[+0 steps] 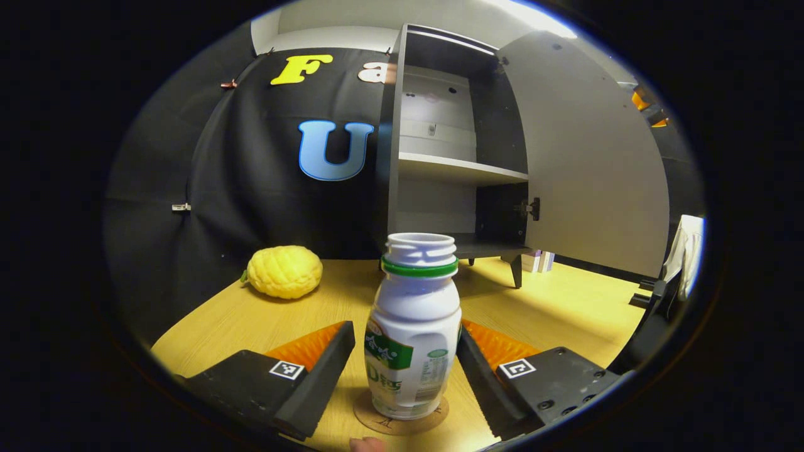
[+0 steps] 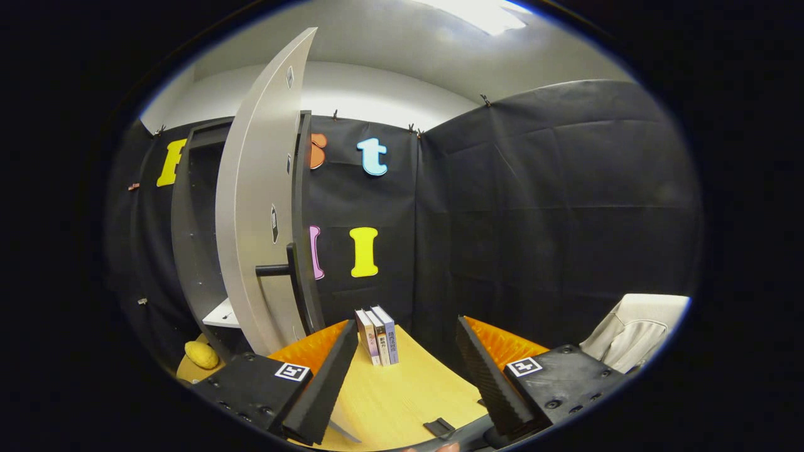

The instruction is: Open the cabinet door with the right hand, grasp the bottle in the cabinet with the left hand and place it on the coaster, then close the cabinet door with the right hand.

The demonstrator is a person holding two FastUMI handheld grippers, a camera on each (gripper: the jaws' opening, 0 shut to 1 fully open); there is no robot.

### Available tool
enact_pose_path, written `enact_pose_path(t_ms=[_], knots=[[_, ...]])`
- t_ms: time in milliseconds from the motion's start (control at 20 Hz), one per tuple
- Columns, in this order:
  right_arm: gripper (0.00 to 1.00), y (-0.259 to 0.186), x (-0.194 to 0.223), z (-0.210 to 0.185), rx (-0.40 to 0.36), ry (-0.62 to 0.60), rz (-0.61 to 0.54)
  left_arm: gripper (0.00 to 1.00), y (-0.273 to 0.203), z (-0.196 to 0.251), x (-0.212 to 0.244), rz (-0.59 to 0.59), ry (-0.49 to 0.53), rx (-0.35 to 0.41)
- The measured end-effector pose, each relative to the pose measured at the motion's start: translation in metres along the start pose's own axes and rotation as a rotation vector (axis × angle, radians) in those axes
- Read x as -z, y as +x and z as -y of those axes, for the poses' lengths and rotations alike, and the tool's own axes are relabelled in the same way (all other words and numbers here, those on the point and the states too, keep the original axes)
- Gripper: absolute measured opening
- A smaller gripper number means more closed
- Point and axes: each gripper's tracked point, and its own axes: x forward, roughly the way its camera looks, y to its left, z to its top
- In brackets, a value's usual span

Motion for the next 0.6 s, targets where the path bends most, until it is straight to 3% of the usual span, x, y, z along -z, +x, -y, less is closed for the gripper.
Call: enact_pose_path(t_ms=[250,600], knots=[[0.98,0.006,0.007,-0.007,-0.021,0.018,-0.01,0.96,-0.016,0.006,-0.018,-0.009,0.038,0.038],[0.98,0.015,0.011,-0.019,-0.064,-0.009,-0.009,0.96,-0.045,0.016,-0.082,0.032,0.01,0.001]])
